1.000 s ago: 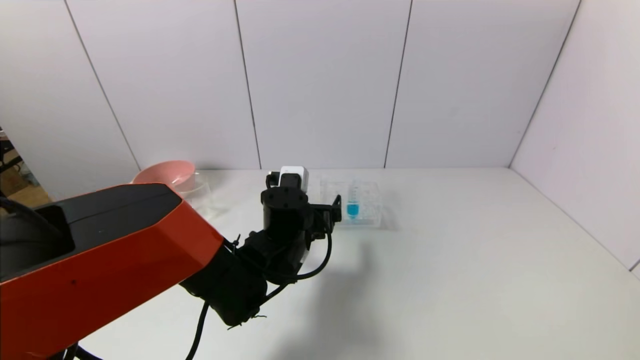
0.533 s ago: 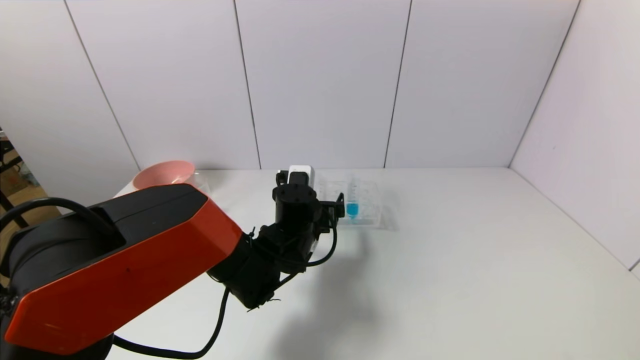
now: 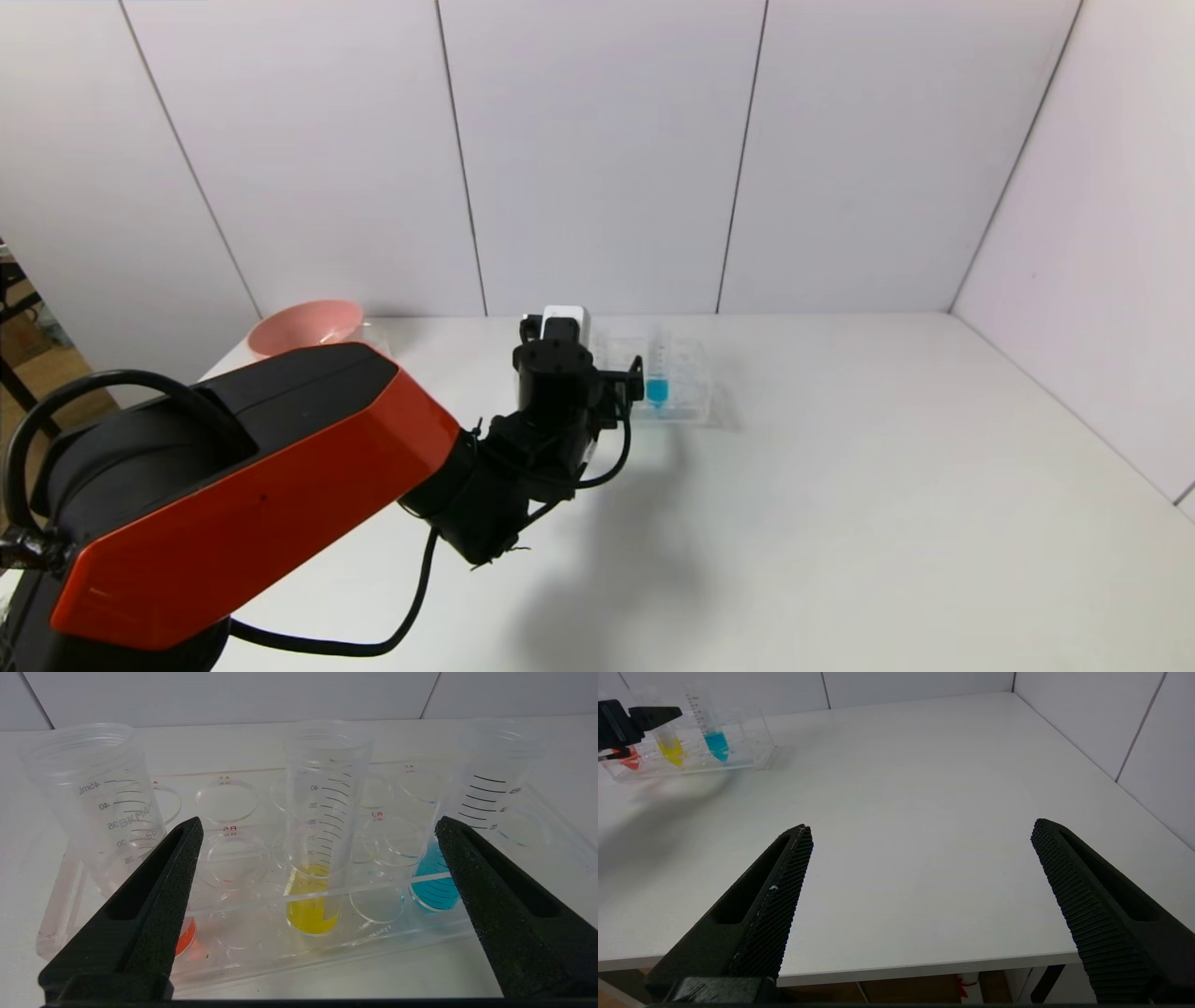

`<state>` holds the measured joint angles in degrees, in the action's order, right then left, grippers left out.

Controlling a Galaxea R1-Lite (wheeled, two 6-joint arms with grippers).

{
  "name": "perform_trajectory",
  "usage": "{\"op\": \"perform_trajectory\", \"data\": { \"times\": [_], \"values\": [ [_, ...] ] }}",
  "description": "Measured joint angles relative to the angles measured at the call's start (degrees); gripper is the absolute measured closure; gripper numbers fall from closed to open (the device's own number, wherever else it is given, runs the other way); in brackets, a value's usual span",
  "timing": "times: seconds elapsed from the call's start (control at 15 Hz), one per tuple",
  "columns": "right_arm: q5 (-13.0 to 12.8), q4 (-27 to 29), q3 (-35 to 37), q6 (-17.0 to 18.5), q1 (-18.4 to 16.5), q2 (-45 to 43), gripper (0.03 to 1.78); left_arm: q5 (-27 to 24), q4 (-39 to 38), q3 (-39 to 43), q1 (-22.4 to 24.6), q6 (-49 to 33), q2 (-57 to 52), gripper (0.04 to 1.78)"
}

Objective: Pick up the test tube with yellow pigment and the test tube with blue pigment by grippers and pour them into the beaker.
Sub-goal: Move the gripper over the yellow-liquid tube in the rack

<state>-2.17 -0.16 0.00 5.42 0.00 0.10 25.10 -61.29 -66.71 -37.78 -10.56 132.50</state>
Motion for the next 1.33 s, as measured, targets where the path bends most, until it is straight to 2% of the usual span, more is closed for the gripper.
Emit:
{"op": "perform_trajectory", "data": {
  "times": [0.47, 1.33],
  "values": [
    [0.0, 0.0, 0.0, 0.0, 0.0, 0.0, 0.10, 0.2, 1.0, -1.6, 0.4, 0.2, 0.7, 0.08],
    [0.0, 0.0, 0.0, 0.0, 0.0, 0.0, 0.10, 0.0, 5.1, -10.9, 3.1, 1.6, 4.8, 0.14]
  ]
}}
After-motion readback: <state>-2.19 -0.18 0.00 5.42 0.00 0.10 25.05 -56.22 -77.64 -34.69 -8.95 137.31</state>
